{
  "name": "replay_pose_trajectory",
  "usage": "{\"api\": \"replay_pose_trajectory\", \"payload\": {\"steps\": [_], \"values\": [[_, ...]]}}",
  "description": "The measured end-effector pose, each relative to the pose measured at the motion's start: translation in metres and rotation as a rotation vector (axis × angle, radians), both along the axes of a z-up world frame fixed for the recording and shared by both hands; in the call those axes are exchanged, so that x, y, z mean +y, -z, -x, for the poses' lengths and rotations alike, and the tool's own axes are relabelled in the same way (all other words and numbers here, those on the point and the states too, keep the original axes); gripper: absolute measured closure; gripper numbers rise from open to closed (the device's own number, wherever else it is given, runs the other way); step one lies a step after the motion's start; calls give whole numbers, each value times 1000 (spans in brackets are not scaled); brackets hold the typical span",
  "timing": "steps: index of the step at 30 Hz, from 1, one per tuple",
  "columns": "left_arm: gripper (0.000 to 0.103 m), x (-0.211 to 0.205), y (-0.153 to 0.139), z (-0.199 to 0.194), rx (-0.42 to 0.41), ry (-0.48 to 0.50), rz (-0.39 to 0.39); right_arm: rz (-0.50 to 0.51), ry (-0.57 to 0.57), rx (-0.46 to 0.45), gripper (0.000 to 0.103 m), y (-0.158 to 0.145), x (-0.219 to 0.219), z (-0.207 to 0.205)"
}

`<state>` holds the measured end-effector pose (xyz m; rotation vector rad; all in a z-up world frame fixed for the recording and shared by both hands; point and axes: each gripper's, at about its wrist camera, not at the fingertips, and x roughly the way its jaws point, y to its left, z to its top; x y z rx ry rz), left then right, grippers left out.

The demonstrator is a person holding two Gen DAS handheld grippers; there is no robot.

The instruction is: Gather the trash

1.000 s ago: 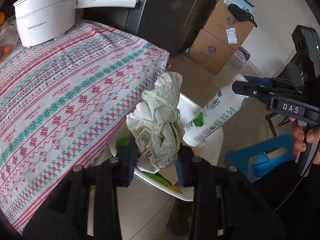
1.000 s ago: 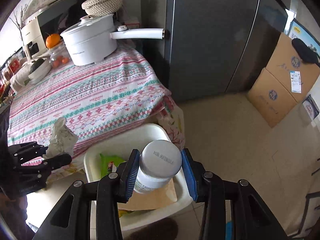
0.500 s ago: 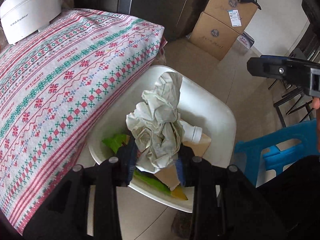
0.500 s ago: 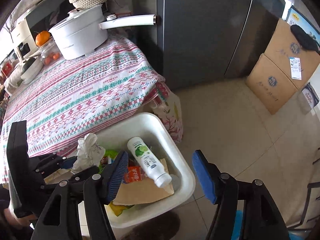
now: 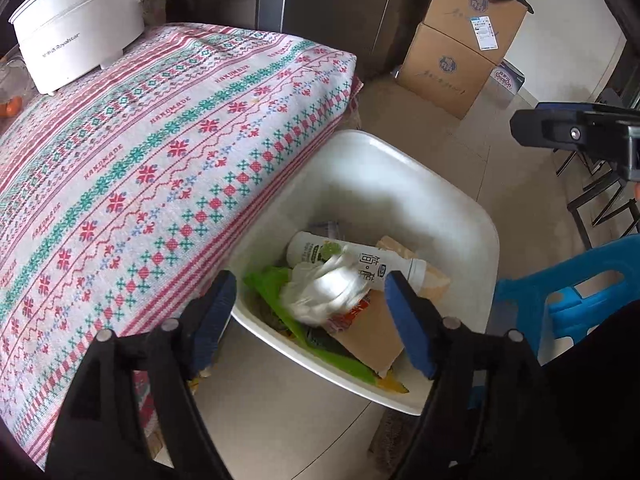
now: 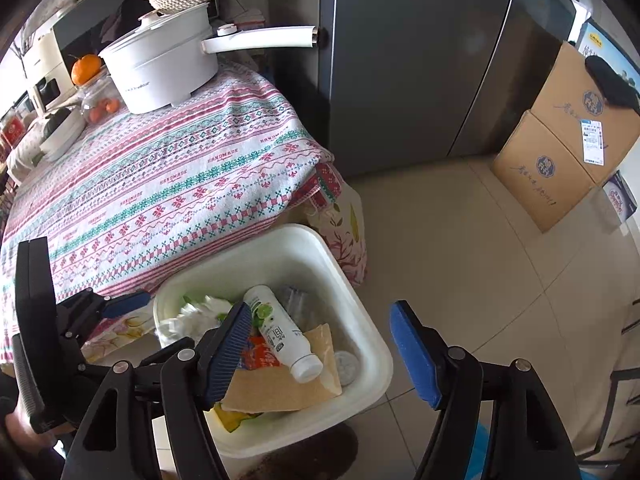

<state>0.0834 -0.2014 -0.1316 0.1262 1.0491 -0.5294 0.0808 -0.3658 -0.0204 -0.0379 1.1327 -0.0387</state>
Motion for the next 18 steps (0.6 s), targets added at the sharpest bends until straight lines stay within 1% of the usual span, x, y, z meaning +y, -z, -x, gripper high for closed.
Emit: {"api": "replay_pose_trajectory", "payload": {"steps": [2, 4, 7, 8, 9, 11, 12, 14, 15, 18], "values": [[20, 10, -6, 3, -5, -20, -16, 4, -5, -2, 29, 0, 3, -1], [18, 26, -14, 9, -8, -61, -19, 2, -15, -9, 28, -3, 9, 0], [8, 52, -30, 21, -19, -158, -18, -8, -28, -38, 26, -9, 18, 5], [4, 62, -37, 26, -33, -196, -16, -8, -25, -50, 25, -12, 21, 7], [2, 72, -44, 31, -52, -234, -15, -9, -21, -64, 24, -15, 23, 10], [1, 89, -57, 39, -82, -293, -24, -14, -8, -96, 22, -21, 30, 17], [1, 96, -64, 43, -94, -323, -43, -13, 4, -115, 20, -24, 33, 21], [1, 109, -78, 53, -132, -389, -68, -5, 26, -156, 19, -32, 42, 31], [1, 115, -84, 58, -148, -411, -73, -1, 34, -183, 18, -37, 47, 38], [1, 129, -103, 70, -199, -453, -73, 49, 52, -253, 10, -51, 67, 58]]}}
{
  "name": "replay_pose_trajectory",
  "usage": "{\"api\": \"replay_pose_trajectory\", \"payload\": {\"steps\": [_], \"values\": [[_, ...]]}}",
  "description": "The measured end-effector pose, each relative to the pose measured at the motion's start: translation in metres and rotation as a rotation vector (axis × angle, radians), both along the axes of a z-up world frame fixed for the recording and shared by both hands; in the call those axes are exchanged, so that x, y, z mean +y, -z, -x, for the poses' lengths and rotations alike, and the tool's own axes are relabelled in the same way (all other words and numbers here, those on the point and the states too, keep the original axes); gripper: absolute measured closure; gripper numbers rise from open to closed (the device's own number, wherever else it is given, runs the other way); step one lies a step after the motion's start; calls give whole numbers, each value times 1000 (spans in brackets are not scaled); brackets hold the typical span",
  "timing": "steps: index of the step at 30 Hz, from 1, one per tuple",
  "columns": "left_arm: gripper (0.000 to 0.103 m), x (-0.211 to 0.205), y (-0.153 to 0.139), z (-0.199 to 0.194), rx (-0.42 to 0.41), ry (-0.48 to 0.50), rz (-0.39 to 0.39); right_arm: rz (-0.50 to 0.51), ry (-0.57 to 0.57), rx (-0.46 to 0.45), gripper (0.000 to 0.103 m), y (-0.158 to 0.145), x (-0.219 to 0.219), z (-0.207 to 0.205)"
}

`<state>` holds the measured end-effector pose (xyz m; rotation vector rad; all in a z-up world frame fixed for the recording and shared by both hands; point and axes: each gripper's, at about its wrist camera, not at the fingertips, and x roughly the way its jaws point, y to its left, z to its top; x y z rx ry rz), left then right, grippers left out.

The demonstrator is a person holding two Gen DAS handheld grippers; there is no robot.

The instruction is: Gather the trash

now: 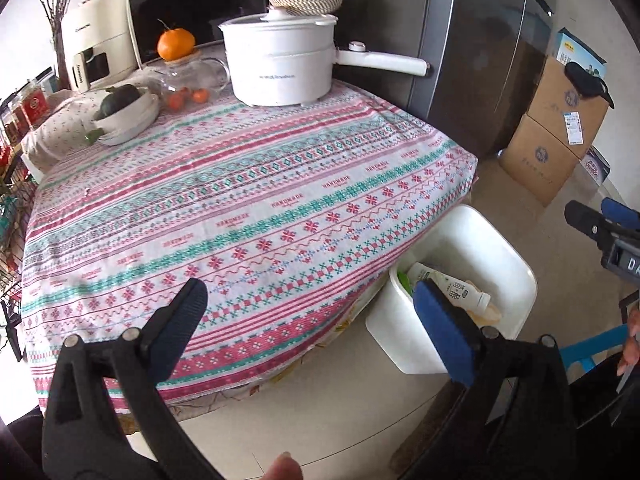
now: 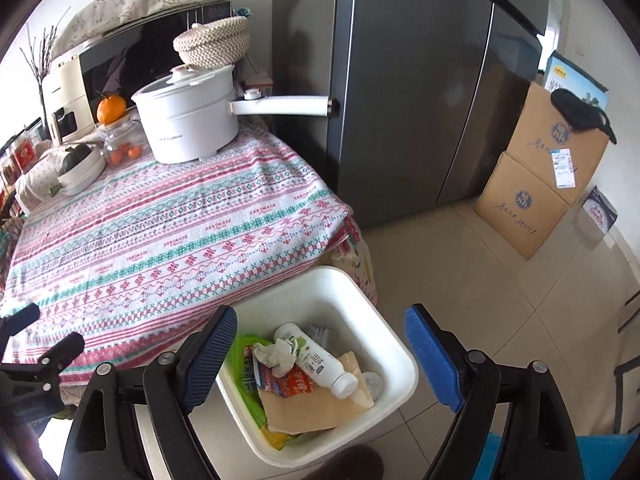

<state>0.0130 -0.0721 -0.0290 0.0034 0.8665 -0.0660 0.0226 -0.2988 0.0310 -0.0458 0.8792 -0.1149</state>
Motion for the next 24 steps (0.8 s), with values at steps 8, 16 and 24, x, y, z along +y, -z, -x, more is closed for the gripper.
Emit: {"api": "replay_pose_trajectory", "payload": {"steps": [8, 16, 24], "values": [[1, 2, -31, 21, -117, 30, -32, 67, 11, -164, 0, -17, 45, 50], [1, 3, -43, 30, -164, 21, -11, 84, 34, -220, 0, -25, 50, 62], [1, 3, -47, 37, -193, 17, -12, 73, 23, -206, 0, -21, 52, 59]]}}
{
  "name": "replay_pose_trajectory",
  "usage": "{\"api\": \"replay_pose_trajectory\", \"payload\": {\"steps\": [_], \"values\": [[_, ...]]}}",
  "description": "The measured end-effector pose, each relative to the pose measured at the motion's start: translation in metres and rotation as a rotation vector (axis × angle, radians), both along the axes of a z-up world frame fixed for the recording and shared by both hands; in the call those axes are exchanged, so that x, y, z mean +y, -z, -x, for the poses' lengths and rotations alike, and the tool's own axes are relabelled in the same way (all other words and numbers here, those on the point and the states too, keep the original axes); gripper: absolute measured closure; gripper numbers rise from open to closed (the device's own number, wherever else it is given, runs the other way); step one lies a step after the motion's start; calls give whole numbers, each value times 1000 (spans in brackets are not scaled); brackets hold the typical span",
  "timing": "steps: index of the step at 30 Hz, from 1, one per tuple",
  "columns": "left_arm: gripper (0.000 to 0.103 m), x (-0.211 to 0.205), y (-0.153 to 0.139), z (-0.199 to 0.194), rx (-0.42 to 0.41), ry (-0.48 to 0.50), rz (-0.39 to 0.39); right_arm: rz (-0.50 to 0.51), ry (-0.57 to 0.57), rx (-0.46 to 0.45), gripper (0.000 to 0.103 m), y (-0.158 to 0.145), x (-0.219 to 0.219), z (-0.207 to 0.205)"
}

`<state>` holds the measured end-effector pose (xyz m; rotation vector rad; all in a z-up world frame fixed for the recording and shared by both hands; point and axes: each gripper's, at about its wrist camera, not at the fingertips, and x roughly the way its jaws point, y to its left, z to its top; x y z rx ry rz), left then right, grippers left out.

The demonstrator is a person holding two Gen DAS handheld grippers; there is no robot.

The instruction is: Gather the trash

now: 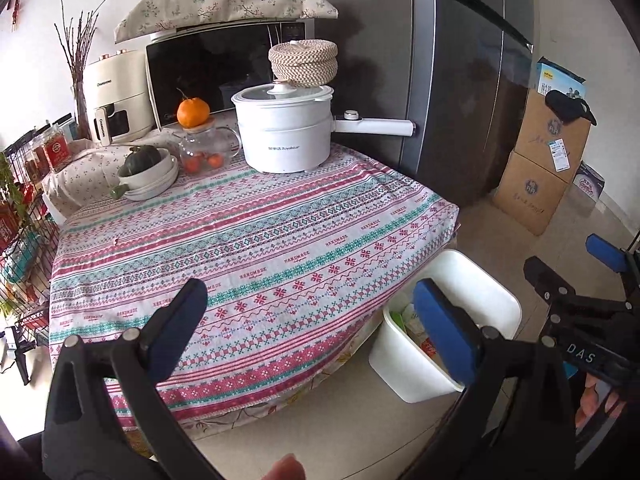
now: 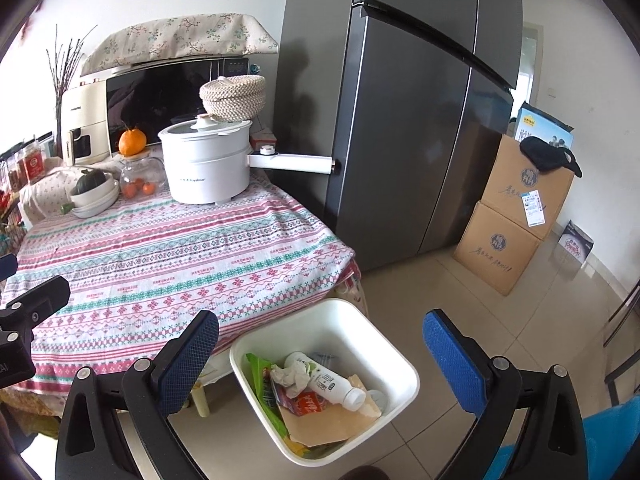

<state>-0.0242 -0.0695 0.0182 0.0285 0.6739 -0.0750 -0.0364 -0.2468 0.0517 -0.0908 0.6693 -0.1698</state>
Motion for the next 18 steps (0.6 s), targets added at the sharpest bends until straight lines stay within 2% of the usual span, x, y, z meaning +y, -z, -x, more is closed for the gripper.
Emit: {"api": "replay_pose_trajectory", "payload": {"steps": [18], "values": [[1, 1, 2, 4, 3, -25, -1, -25, -2, -18, 0, -3, 0, 2]]}}
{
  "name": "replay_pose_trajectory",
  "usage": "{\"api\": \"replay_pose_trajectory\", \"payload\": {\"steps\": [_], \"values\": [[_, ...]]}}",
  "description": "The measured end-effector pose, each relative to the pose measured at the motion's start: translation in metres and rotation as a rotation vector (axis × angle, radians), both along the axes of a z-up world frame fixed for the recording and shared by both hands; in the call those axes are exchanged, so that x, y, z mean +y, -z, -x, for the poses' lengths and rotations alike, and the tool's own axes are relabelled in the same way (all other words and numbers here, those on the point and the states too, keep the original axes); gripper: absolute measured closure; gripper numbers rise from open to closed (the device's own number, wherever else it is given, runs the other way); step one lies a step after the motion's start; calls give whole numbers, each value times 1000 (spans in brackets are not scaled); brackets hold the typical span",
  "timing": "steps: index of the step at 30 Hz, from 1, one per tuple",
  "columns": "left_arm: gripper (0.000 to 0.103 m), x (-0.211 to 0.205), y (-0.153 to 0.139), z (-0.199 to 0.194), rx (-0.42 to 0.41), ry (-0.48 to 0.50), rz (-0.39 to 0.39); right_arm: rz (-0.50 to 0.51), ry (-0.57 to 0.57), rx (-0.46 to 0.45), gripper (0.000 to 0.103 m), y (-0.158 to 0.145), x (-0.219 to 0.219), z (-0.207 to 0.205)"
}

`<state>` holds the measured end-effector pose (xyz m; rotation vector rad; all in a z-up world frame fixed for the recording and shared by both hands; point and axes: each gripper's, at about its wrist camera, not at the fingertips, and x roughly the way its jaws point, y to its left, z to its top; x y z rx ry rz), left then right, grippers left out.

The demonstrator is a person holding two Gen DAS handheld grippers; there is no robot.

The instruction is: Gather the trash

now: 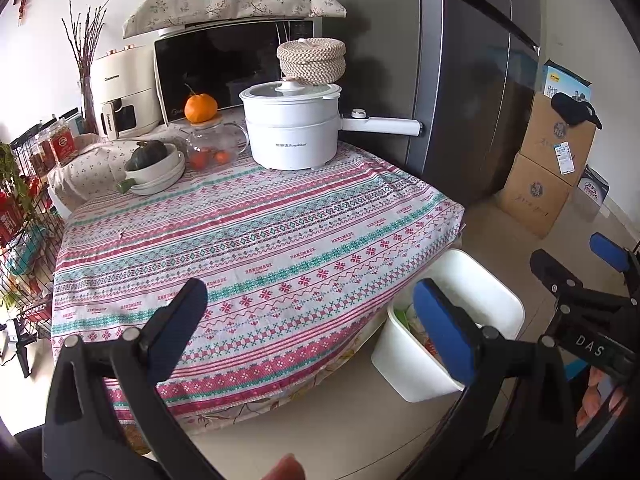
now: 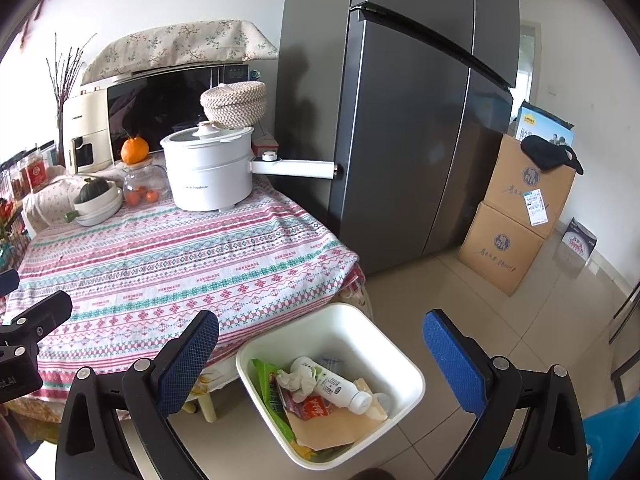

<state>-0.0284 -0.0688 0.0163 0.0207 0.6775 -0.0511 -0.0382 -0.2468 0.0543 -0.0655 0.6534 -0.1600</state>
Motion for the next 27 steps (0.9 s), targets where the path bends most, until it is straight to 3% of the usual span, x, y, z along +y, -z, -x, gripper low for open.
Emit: {"api": "replay_pose_trajectory", "payload": {"steps": [27], "values": [[1, 4, -3, 1, 10, -8, 20, 4, 2, -12, 0, 0, 2, -1]]}}
